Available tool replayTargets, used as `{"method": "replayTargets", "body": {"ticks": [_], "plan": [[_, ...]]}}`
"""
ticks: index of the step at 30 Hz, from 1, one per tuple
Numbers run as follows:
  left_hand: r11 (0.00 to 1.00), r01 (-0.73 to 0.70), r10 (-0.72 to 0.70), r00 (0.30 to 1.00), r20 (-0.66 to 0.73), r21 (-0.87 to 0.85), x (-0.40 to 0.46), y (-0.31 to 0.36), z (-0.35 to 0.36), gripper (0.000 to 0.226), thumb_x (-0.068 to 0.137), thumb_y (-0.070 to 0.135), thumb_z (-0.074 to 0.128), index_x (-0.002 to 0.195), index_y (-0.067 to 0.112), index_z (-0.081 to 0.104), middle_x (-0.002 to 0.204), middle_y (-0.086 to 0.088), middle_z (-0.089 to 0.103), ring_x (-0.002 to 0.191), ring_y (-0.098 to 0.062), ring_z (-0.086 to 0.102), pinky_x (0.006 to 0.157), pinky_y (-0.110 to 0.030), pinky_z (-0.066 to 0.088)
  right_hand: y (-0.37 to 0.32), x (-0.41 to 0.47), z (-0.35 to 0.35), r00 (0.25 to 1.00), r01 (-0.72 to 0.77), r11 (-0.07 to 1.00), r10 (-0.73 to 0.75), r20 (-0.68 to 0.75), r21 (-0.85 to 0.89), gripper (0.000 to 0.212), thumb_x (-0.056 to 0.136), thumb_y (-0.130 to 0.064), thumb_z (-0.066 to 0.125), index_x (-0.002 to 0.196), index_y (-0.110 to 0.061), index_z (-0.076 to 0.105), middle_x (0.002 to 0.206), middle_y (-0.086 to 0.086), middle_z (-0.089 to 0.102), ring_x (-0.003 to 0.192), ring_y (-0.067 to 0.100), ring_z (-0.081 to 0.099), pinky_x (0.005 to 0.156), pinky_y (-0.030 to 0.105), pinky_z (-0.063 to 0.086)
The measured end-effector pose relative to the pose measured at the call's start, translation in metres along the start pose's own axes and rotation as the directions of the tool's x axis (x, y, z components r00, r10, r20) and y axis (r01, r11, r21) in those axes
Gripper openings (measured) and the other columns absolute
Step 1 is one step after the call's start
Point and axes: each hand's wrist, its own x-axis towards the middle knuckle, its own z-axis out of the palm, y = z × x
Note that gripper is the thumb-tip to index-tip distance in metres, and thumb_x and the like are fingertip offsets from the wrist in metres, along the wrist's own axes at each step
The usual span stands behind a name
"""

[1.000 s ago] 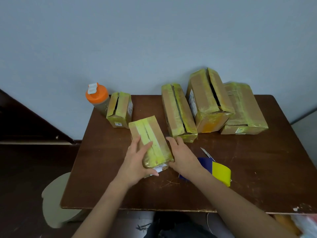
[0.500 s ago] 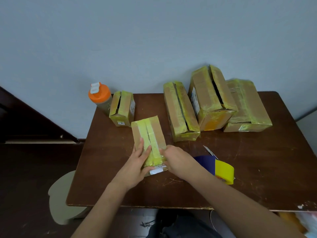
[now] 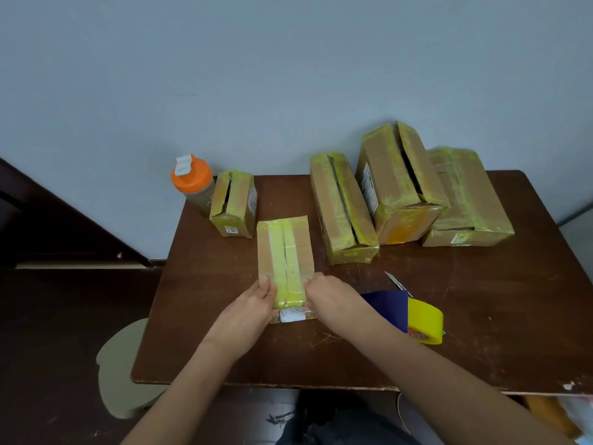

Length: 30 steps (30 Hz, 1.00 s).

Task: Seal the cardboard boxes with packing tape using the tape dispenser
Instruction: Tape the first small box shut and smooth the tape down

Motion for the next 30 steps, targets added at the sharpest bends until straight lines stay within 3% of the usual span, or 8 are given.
{"method": "replayTargets", "body": {"ticks": [3,6,10,14,19,23,27,30], "plan": [[0.997,-0.041,0.031,0.991,0.129,0.072,0.003,0.003,-0.002,0.064,0.088,0.005,0.066,0.142,-0.009,0.034,0.144,-0.029,0.037,0.13,-0.033,0.047,0.098,-0.035,0.051,0.004,-0.003,0.002,0.999,0.016,0.999,-0.015,-0.03,0.039,0.025,0.094,-0.001,0.058,0.119,-0.003,0.057,0.099,0.009,0.05,0.091,0.026,0.062,0.066,0.033,0.048],[1.0,0.01,-0.012,0.986,0.168,0.015,0.001,0.003,-0.007,0.064,0.096,0.002,0.05,0.151,-0.001,0.017,0.157,-0.021,0.018,0.143,-0.027,0.027,0.11,-0.033,0.038,0.018,-0.018,-0.009,0.989,0.067,0.986,-0.045,-0.141,0.155,0.028,0.099,-0.019,0.055,0.127,-0.012,0.056,0.103,0.002,0.054,0.098,0.02,0.061,0.077,0.032,0.052],[0.977,0.192,-0.185,0.979,0.083,-0.091,-0.004,0.01,-0.023,0.055,0.098,0.031,0.052,0.148,0.013,0.034,0.154,-0.004,0.034,0.138,-0.019,0.035,0.11,-0.03,0.036,0.052,-0.04,-0.019,0.974,-0.126,0.972,0.159,-0.159,0.2,0.054,0.094,-0.05,0.057,0.139,-0.023,0.043,0.132,0.002,0.05,0.121,0.024,0.051,0.092,0.042,0.05],[0.971,0.226,-0.232,0.969,-0.082,-0.071,-0.003,0.025,-0.03,0.045,0.088,0.042,0.061,0.124,0.015,0.061,0.129,-0.005,0.056,0.115,-0.022,0.056,0.101,-0.036,0.044,0.065,-0.051,0.003,0.944,-0.294,0.956,0.291,0.158,-0.003,0.096,0.072,-0.073,0.066,0.147,-0.026,0.03,0.141,0.009,0.044,0.131,0.034,0.041,0.101,0.047,0.04],[0.968,0.143,-0.174,0.975,-0.139,-0.205,0.006,0.047,-0.038,0.028,0.093,0.024,0.056,0.116,0.011,0.066,0.124,-0.005,0.055,0.091,-0.021,0.062,0.075,-0.029,0.052,0.069,-0.055,0.027,0.919,-0.287,0.921,0.342,0.196,-0.263,0.094,0.076,-0.049,0.079,0.15,-0.04,0.022,0.144,0.014,0.036,0.132,0.04,0.037,0.102,0.05,0.038],[0.954,0.115,-0.15,0.983,-0.109,-0.275,0.011,0.056,-0.037,0.029,0.098,0.022,0.048,0.121,0.014,0.063,0.129,0.0,0.048,0.092,-0.016,0.06,0.078,-0.024,0.049,0.074,-0.059,0.028,0.946,-0.275,0.925,0.309,0.097,-0.263,0.066,0.089,-0.034,0.066,0.146,-0.041,0.033,0.132,0.013,0.045,0.119,0.035,0.049,0.089,0.041,0.045],[0.883,0.167,-0.228,0.97,-0.088,-0.439,0.015,0.056,-0.037,0.027,0.096,0.017,0.052,0.119,0.012,0.065,0.118,0.002,0.053,0.093,-0.014,0.06,0.076,-0.019,0.044,0.079,-0.065,0.027,0.951,-0.278,0.945,0.295,0.087,-0.172,0.066,0.092,-0.034,0.06,0.148,-0.044,0.027,0.134,0.012,0.044,0.119,0.035,0.048,0.086,0.04,0.045],[0.782,0.228,-0.299,0.954,-0.029,-0.58,0.017,0.052,-0.039,0.026,0.095,0.014,0.054,0.119,0.012,0.065,0.111,0.001,0.057,0.097,-0.017,0.06,0.088,-0.03,0.051,0.077,-0.07,0.027,0.963,-0.255,0.955,0.265,0.05,-0.15,0.068,0.092,-0.033,0.06,0.149,-0.045,0.026,0.135,0.012,0.043,0.12,0.035,0.047,0.086,0.039,0.045]]}}
